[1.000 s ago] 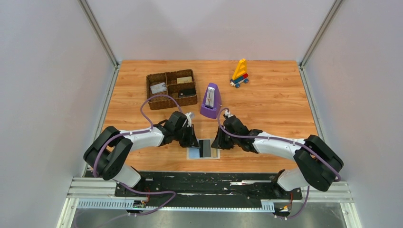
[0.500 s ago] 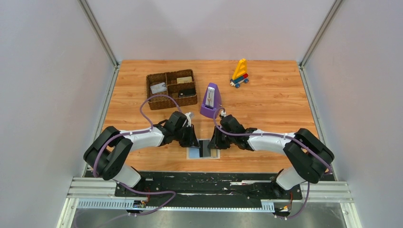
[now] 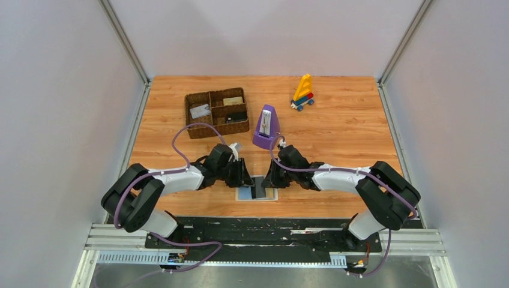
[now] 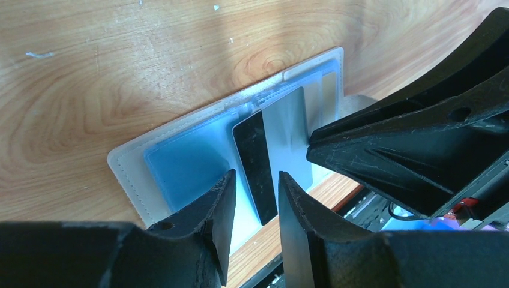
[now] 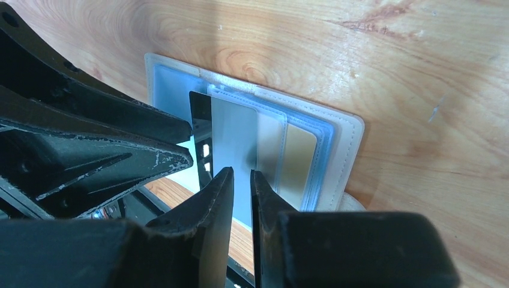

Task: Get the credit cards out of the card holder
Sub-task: Remove the credit card from the card holder, then place the credit card in the storage box.

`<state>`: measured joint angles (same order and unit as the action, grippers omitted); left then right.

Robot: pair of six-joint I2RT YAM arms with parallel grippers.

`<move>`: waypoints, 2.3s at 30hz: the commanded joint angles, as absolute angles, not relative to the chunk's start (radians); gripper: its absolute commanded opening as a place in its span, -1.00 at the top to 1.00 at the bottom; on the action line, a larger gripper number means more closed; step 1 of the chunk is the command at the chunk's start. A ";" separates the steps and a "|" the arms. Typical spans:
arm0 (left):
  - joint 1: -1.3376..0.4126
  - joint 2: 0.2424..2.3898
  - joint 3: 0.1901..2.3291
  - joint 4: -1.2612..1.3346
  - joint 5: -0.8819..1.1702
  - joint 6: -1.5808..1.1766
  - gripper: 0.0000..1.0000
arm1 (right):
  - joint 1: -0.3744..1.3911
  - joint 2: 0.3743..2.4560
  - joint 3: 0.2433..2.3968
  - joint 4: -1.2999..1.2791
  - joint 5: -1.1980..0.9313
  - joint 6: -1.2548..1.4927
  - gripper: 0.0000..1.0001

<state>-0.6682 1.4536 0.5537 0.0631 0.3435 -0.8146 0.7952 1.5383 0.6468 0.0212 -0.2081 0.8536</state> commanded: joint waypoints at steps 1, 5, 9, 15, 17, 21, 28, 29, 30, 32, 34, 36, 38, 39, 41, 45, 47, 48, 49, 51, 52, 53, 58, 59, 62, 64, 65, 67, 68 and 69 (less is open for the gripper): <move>-0.676 1.464 0.515 0.171 0.361 -0.885 0.19 | 0.794 1.559 0.623 0.021 -0.179 0.861 0.63; -0.677 1.487 0.502 0.211 0.384 -0.929 0.19 | 0.793 1.558 0.623 0.022 -0.178 0.860 0.63; -0.677 1.483 0.471 0.262 0.388 -0.997 0.21 | 0.794 1.553 0.620 0.022 -0.179 0.858 0.64; -0.677 1.452 0.433 0.379 0.414 -1.083 0.29 | 0.792 1.553 0.614 0.021 -0.180 0.856 0.69; -0.677 1.448 0.420 0.430 0.424 -1.104 0.31 | 0.792 1.553 0.614 0.022 -0.180 0.857 0.70; -0.677 1.443 0.404 0.494 0.440 -1.126 0.39 | 0.792 1.552 0.612 0.022 -0.179 0.858 0.70; -0.677 1.407 0.381 0.547 0.434 -1.158 0.61 | 0.792 1.553 0.611 0.021 -0.181 0.856 0.71; -0.676 1.394 0.378 0.553 0.433 -1.161 0.64 | 0.793 1.553 0.611 0.022 -0.180 0.856 0.71; -0.676 1.389 0.371 0.564 0.431 -1.166 0.70 | 0.792 1.555 0.609 0.021 -0.180 0.856 0.71; -0.676 1.374 0.367 0.573 0.428 -1.170 0.78 | 0.792 1.554 0.609 0.022 -0.182 0.858 0.71; -0.676 1.367 0.367 0.580 0.431 -1.170 0.86 | 0.792 1.554 0.609 0.024 -0.181 0.858 0.71; -0.676 1.369 0.367 0.586 0.438 -1.171 0.97 | 0.792 1.554 0.607 0.027 -0.183 0.859 0.71; -0.676 1.377 0.363 0.596 0.444 -1.175 1.00 | 0.792 1.553 0.605 0.029 -0.183 0.861 0.71; -0.676 1.384 0.360 0.607 0.444 -1.177 1.00 | 0.792 1.553 0.604 0.029 -0.183 0.860 0.71; -0.676 1.386 0.352 0.602 0.438 -1.182 1.00 | 0.790 1.551 0.603 0.029 -0.179 0.858 0.71; -0.663 1.357 0.348 0.513 0.410 -1.158 1.00 | 0.786 1.547 0.596 0.029 -0.177 0.857 0.71; -0.650 1.328 0.348 0.445 0.393 -1.135 1.00 | 0.783 1.544 0.592 0.030 -0.177 0.856 0.71; -0.639 1.305 0.353 0.418 0.379 -1.113 1.00 | 0.781 1.541 0.591 0.029 -0.176 0.855 0.71; -0.632 1.292 0.357 0.355 0.372 -1.084 1.00 | 0.779 1.536 0.589 0.029 -0.176 0.853 0.70; -0.620 1.253 0.387 0.250 0.332 -1.034 1.00 | 0.775 1.531 0.589 0.027 -0.174 0.850 0.70; -0.614 1.229 0.395 0.215 0.322 -1.018 1.00 | 0.774 1.527 0.590 0.026 -0.173 0.847 0.70; -0.610 1.218 0.409 0.163 0.309 -0.994 1.00 | 0.773 1.524 0.589 0.025 -0.172 0.846 0.70; -0.589 1.166 0.428 0.076 0.292 -0.968 1.00 | 0.769 1.518 0.605 0.013 -0.170 0.830 0.69; -0.588 1.160 0.436 0.066 0.290 -0.962 1.00 | 0.769 1.514 0.613 0.005 -0.169 0.820 0.69; -0.588 1.145 0.457 0.013 0.284 -0.941 1.00 | 0.769 1.489 0.646 -0.022 -0.175 0.779 0.67; -0.589 1.124 0.478 -0.045 0.269 -0.922 1.00 | 0.768 1.466 0.673 -0.052 -0.179 0.739 0.64; -0.589 1.107 0.492 -0.061 0.259 -0.907 1.00 | 0.769 1.453 0.686 -0.063 -0.182 0.718 0.62; -0.588 1.087 0.516 -0.103 0.251 -0.882 1.00 | 0.769 1.426 0.707 -0.067 -0.197 0.672 0.57; -0.588 1.082 0.523 -0.121 0.251 -0.864 1.00 | 0.769 1.412 0.717 -0.066 -0.210 0.643 0.53; -0.588 1.072 0.536 -0.126 0.260 -0.854 1.00 | 0.769 1.400 0.727 -0.066 -0.222 0.617 0.50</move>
